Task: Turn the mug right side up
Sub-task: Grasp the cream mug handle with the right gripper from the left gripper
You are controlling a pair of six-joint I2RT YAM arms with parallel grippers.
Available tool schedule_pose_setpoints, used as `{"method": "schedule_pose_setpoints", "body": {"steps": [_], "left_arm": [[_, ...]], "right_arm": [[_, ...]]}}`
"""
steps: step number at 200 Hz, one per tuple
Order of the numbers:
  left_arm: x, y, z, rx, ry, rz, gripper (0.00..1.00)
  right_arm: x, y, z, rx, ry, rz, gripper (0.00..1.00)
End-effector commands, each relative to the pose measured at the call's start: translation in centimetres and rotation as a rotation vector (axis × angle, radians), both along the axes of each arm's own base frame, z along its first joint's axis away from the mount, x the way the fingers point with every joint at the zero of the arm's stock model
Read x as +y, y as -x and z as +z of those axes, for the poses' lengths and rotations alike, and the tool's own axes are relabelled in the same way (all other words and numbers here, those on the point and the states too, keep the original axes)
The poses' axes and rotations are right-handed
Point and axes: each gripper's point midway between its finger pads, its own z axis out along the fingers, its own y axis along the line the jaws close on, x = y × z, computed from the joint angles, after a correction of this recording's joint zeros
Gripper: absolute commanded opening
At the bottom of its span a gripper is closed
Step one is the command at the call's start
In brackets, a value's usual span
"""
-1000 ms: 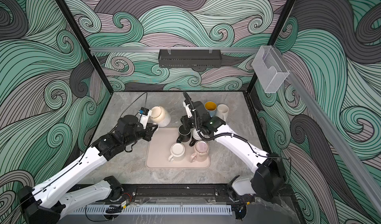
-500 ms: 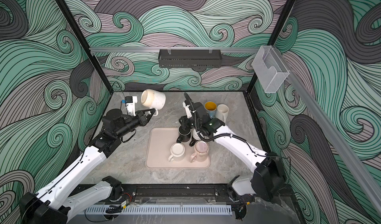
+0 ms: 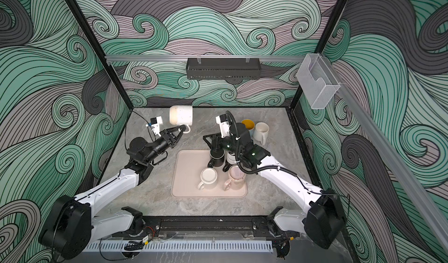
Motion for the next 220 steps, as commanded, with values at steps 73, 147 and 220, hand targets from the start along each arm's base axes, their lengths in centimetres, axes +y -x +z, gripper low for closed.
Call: {"method": "schedule_pose_setpoints", "body": {"steps": [73,147,220], "left_arm": [[-1.3,5.1,8.1,-0.333,0.151,-0.209,0.0],[-1.7,5.0,7.3,-0.321,0.141,-0.211,0.0],[-2.3,4.8,7.2,-0.318,0.14,-0.223,0.0]], "right_arm": [[1.3,0.7,7.0,0.025,-0.387,0.157,0.44],[2.5,0.9,6.3,0.074,-0.416,0.217,0.43],[3.7,0.8,5.2,0.108,-0.417,0.243,0.4]]}}
